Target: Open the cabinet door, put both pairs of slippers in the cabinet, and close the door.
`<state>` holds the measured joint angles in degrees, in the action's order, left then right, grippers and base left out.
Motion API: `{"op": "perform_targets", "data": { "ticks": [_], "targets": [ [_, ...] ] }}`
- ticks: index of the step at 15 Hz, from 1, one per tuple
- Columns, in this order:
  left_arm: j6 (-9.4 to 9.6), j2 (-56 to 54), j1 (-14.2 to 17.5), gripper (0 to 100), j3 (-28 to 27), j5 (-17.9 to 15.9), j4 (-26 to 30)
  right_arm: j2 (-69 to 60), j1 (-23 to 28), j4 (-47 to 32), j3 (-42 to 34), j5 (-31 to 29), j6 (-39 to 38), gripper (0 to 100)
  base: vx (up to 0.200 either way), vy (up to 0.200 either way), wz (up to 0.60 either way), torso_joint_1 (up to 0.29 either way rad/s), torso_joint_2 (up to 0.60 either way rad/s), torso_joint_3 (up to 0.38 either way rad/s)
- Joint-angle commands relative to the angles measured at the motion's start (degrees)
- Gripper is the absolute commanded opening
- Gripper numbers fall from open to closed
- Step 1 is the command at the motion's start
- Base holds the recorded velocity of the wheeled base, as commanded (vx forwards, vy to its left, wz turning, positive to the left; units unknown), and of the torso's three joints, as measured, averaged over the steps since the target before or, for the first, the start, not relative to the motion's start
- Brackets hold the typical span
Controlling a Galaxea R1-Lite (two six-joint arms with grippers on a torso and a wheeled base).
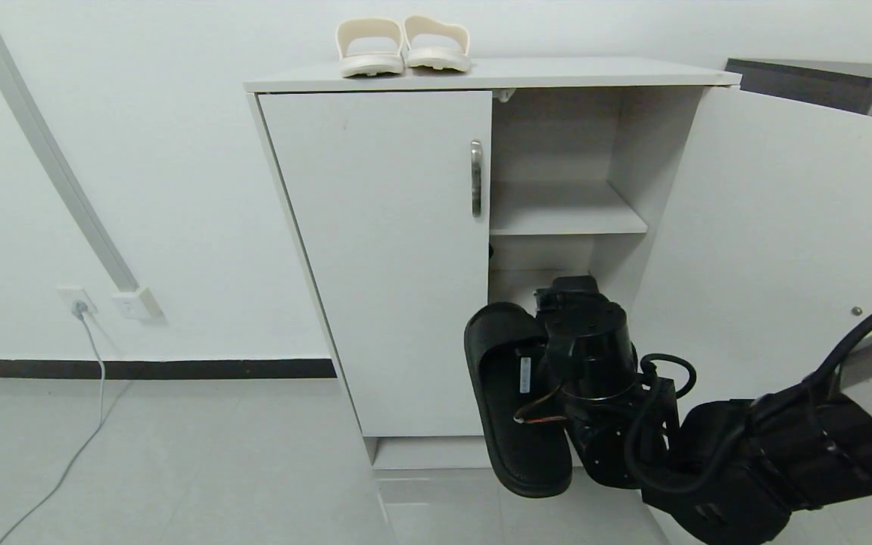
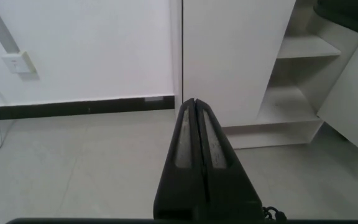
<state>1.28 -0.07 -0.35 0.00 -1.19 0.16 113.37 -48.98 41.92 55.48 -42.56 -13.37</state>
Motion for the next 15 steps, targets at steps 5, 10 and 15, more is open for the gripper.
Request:
{"op": "perform_targets", "data": {
  "ticks": [5, 10, 15],
  "targets": [
    [0.04, 0.07, 0.0, 0, 0.0, -0.04, 0.02, 1.59, 0.2, 0.09, -0.11, -0.07, 0.01, 0, 0.0, -0.16, 0.0, 0.004, 0.0, 0.0],
    [-0.14, 0.07, 0.0, 0, 0.0, -0.04, 0.02, 2.73, 1.87, 0.09, -0.2, -0.07, -0.16, 0, 0.0, -0.12, 0.0, 0.002, 0.0, 0.001],
    [-0.14, 0.07, 0.0, 0, 0.0, 0.05, 0.02, 9.67, 1.78, 3.08, 3.14, 0.63, -1.04, 0, 0.0, 0.0, 0.0, 0.0, 0.0, 0.0]
  ]
}}
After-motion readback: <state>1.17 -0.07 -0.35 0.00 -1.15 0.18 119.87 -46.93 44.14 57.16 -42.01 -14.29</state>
